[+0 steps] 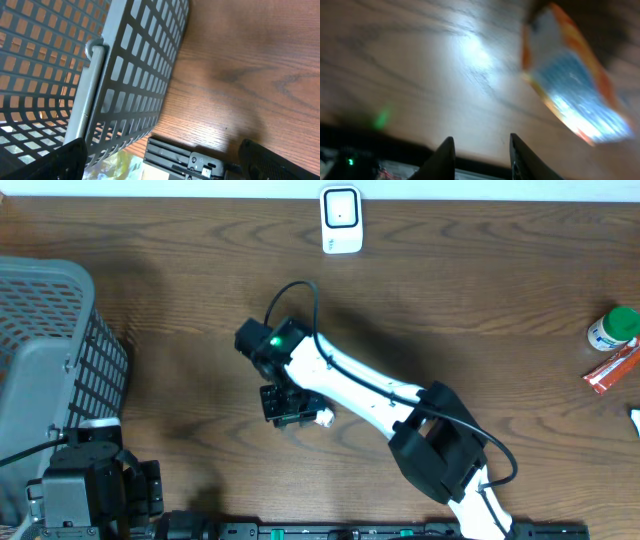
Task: Scan the item barcode
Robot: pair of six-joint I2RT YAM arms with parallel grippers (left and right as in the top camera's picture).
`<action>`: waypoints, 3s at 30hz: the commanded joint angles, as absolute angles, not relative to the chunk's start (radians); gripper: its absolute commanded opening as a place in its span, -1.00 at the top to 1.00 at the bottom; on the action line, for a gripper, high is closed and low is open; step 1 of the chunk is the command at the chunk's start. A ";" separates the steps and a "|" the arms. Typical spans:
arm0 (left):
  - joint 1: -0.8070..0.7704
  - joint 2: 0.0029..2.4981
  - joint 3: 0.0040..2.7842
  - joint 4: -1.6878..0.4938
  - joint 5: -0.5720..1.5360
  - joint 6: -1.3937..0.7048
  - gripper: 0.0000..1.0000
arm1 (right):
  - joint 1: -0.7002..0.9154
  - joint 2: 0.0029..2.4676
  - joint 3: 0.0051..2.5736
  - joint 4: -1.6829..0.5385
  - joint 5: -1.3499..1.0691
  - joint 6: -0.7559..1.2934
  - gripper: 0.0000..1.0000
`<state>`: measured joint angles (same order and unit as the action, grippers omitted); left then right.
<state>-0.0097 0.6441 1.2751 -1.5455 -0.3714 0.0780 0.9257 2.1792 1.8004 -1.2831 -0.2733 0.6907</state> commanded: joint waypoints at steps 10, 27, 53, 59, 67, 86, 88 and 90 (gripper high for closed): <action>-0.014 0.643 1.280 -1.547 -0.374 0.073 -0.93 | 0.804 2.155 1.734 -1.288 -0.026 0.741 0.38; -0.014 0.643 1.280 -1.547 -0.374 0.073 -0.93 | 0.709 2.160 1.774 -1.267 -0.215 0.961 -0.98; -0.014 0.643 1.280 -1.547 -0.374 0.073 -0.93 | 0.714 2.160 1.470 -0.949 -0.218 1.027 -0.30; -0.014 0.643 1.280 -1.548 -0.374 0.073 -0.93 | 0.656 2.160 1.502 -1.030 -0.357 0.889 -0.18; -0.014 0.643 1.280 -1.547 -0.374 0.073 -0.93 | 0.502 2.160 1.530 -1.208 -0.671 0.588 -0.22; -0.014 0.643 1.280 -1.547 -0.374 0.073 -0.93 | 0.379 2.160 1.530 -1.372 -0.801 0.397 -0.21; -0.014 0.643 1.280 -1.547 -0.374 0.073 -0.93 | 0.379 2.160 1.530 -1.357 -0.768 0.396 -0.14; -0.014 0.643 1.280 -1.547 -0.374 0.073 -0.93 | 0.379 2.160 1.530 -1.312 -0.712 0.400 -0.14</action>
